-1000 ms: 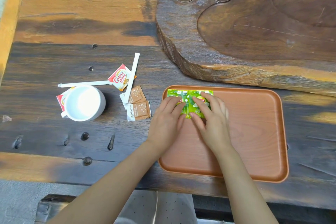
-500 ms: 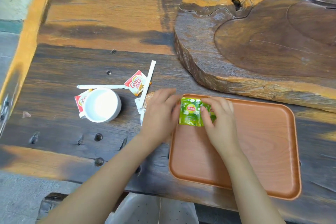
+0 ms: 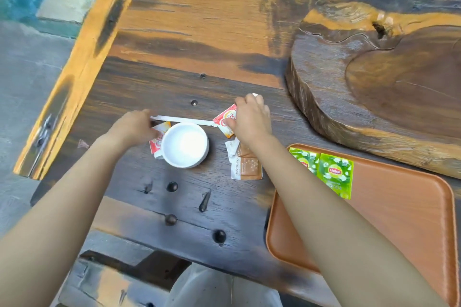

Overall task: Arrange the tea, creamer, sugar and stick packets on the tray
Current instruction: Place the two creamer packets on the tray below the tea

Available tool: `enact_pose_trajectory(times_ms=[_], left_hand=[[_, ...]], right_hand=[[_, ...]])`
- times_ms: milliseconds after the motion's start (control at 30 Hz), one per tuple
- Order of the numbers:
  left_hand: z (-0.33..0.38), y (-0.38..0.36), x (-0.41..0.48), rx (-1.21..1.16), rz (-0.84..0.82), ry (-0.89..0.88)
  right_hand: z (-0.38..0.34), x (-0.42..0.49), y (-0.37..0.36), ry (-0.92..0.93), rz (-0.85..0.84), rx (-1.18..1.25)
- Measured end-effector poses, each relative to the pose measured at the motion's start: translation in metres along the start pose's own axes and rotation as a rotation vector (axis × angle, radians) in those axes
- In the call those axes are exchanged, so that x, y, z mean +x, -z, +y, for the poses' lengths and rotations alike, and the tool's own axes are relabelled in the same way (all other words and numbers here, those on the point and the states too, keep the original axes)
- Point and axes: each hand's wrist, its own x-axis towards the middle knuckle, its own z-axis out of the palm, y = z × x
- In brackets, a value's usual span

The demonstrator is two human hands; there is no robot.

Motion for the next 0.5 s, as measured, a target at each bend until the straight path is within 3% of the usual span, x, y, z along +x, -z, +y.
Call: enact_pose_trajectory(times_ms=[300, 500], left_hand=[[-0.006, -0.032, -0.007, -0.124, 0.179, -0.053], [-0.006, -0.027, -0.007, -0.291, 0.143, -0.013]], right_hand=[[-0.015, 0.003, -0.020, -0.248, 0.052, 0.053], [-0.013, 0.002, -0.022, -0.322, 0.134, 0.154]])
